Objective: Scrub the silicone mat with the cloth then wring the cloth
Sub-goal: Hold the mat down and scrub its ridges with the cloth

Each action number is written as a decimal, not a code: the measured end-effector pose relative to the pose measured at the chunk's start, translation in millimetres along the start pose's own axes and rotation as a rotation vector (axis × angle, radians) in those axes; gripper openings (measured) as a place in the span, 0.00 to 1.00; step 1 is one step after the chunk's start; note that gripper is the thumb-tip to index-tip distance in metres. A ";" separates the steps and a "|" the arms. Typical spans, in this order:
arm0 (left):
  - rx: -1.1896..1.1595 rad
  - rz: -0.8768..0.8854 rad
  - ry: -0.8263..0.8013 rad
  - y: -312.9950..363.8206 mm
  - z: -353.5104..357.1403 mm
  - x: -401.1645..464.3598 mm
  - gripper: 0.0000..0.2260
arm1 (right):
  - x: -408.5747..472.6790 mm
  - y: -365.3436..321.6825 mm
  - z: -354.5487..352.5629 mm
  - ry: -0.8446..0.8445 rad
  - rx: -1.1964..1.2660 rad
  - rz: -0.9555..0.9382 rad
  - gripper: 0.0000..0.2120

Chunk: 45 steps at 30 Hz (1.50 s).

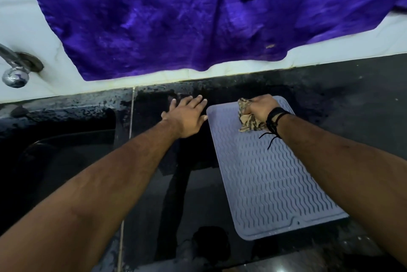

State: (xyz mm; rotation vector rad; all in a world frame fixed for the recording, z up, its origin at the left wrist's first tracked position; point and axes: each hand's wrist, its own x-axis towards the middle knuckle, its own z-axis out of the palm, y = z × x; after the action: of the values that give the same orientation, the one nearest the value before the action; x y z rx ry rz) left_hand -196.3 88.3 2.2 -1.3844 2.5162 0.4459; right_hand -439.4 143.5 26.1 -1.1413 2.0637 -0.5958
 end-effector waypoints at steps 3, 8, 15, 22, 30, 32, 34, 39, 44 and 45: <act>-0.059 -0.050 -0.017 0.4 23.4 7.8 0.32 | 3.9 1.1 5.6 0.077 -0.080 -0.005 0.13; -0.204 -0.134 0.007 -6.0 52.3 23.8 0.35 | 7.9 -3.4 22.3 0.188 -0.297 -0.076 0.13; -0.138 -0.158 -0.001 -9.5 87.9 37.9 0.36 | 14.2 -15.1 67.2 0.136 -0.550 -0.183 0.19; -0.075 0.001 0.105 -17.4 102.9 42.7 0.29 | 17.8 9.2 104.3 0.154 -0.682 -0.247 0.27; -0.190 -0.074 0.064 -18.5 104.0 46.2 0.29 | 37.1 5.1 108.4 0.135 -0.609 -0.326 0.28; -0.193 -0.070 0.069 -18.7 103.8 46.2 0.28 | 40.6 8.0 105.8 0.129 -0.614 -0.395 0.27; -0.198 -0.072 0.068 -18.7 104.0 45.8 0.28 | 39.7 13.3 106.7 0.115 -0.630 -0.430 0.28; -0.193 -0.066 0.068 -18.6 103.8 46.7 0.29 | 42.7 4.6 108.2 0.050 -0.678 -0.297 0.31; -0.226 -0.064 0.069 -18.8 101.7 45.2 0.30 | 52.3 -25.4 112.9 0.021 -0.727 -0.176 0.26; -0.241 -0.070 0.067 -18.7 100.8 45.0 0.30 | 49.3 -22.9 115.4 0.043 -0.736 -0.231 0.27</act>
State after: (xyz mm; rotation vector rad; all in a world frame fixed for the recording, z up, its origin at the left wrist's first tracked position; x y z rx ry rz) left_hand -198.3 81.5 -109.5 -1.5913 2.5237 0.7197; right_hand -358.2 82.5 -51.2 -1.8015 2.2691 0.0713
